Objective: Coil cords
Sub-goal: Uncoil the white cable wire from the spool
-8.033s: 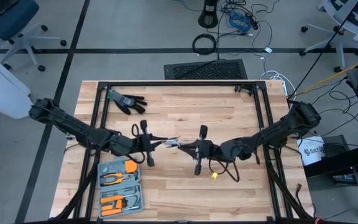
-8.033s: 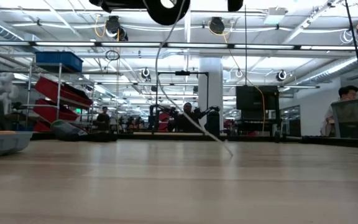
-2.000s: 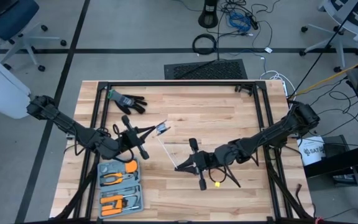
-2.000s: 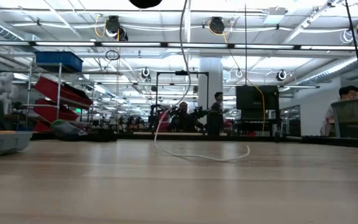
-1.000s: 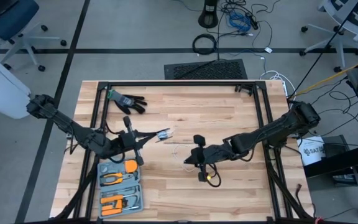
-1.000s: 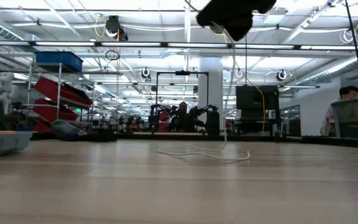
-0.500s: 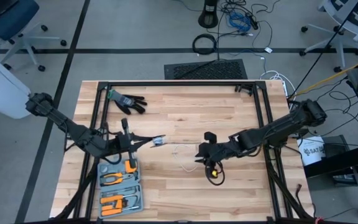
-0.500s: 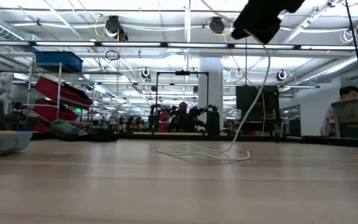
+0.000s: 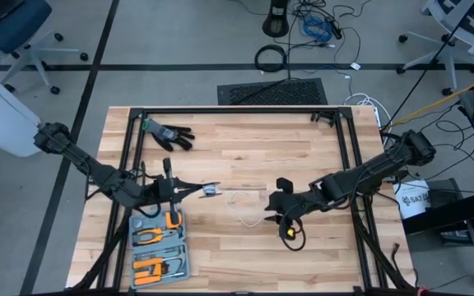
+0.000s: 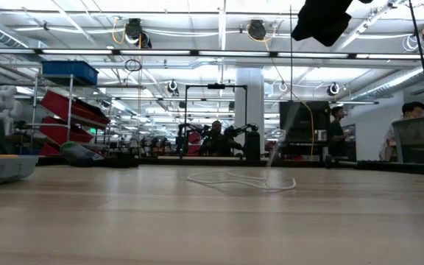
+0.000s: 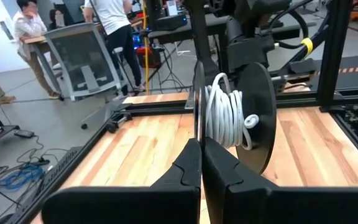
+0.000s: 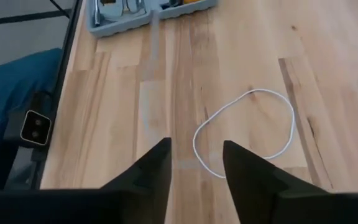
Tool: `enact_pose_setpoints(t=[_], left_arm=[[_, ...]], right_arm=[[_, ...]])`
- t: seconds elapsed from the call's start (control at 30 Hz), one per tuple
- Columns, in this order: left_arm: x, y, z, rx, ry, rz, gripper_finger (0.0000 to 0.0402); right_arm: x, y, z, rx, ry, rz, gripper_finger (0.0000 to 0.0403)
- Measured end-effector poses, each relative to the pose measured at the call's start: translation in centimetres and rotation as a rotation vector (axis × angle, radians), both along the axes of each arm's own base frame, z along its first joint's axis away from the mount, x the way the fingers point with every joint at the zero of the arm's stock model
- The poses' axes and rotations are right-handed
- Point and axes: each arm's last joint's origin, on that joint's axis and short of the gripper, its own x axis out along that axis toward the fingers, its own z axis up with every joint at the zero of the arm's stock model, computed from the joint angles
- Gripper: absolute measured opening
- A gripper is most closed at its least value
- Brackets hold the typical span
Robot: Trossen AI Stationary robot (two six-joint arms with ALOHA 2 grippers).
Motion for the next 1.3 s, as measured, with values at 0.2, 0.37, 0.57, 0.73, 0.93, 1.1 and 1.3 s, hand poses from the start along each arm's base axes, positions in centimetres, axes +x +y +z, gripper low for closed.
enact_pose_setpoints(t=[0.2,0.37,0.57,0.73,0.93,1.1,1.3], left_arm=[[0.3,0.2,-0.2,-0.017,0.006,0.017,0.0],[0.4,0.2,-0.3,-0.02,0.009,0.013,0.0],[0.4,0.2,-0.3,-0.023,0.01,0.003,0.0],[0.5,0.2,-0.3,-0.025,0.01,0.002,0.0],[0.5,0.2,-0.3,-0.025,0.009,0.0,0.0],[0.5,0.2,-0.3,-0.024,0.01,-0.001,0.0],[0.5,0.2,-0.3,-0.022,0.011,-0.001,0.0]], right_arm=[[0.5,0.0,0.5,-0.117,-0.097,0.035,0.0175],[2.1,0.6,1.8,-0.122,-0.313,0.068,0.0179],[4.4,1.6,1.4,-0.14,-0.475,0.098,0.0169],[5.8,1.8,0.1,-0.141,-0.509,0.078,0.0167],[6.9,1.3,-1.0,-0.186,-0.51,-0.01,0.0167],[7.4,1.2,-1.9,-0.179,-0.488,-0.015,0.0167],[7.9,1.2,-2.2,-0.169,-0.521,-0.023,0.0161]])
